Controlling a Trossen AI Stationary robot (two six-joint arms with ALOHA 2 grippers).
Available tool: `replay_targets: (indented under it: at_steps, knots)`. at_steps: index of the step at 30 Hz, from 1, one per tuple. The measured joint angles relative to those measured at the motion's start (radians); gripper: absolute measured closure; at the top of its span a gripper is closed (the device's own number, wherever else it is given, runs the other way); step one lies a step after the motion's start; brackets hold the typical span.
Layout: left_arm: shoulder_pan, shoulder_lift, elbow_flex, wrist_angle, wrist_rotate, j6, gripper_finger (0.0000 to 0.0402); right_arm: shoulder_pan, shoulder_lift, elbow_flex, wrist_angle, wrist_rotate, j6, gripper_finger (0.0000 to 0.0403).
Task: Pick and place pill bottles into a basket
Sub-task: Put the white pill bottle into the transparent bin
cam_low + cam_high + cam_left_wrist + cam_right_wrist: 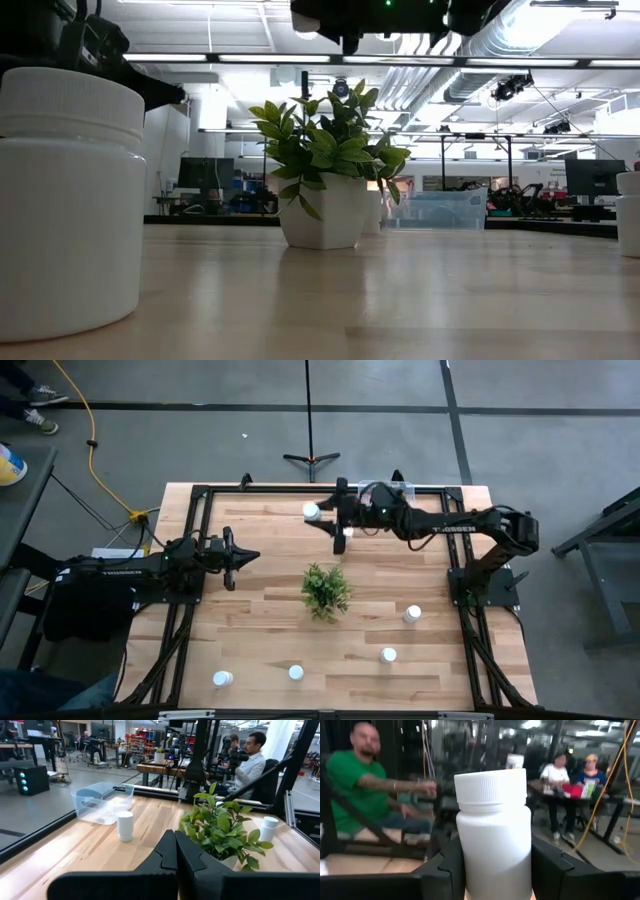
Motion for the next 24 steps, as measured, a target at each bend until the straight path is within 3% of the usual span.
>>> replay_targets:
  at_steps: [5,9,24]
  knots:
    - [0.000,0.000,0.000,0.001,-0.002,-0.022,0.0378,-0.071,0.057,0.000,0.195,-0.052,0.098,0.0251]
    - [0.000,0.000,0.000,0.000,-0.015,-0.025,0.0377,-0.106,0.095,0.000,0.245,-0.067,0.125,0.0251]
    - [0.000,0.000,-0.001,-0.025,-0.020,-0.034,0.0379,-0.291,0.100,0.000,0.024,-0.152,0.083,0.0253]
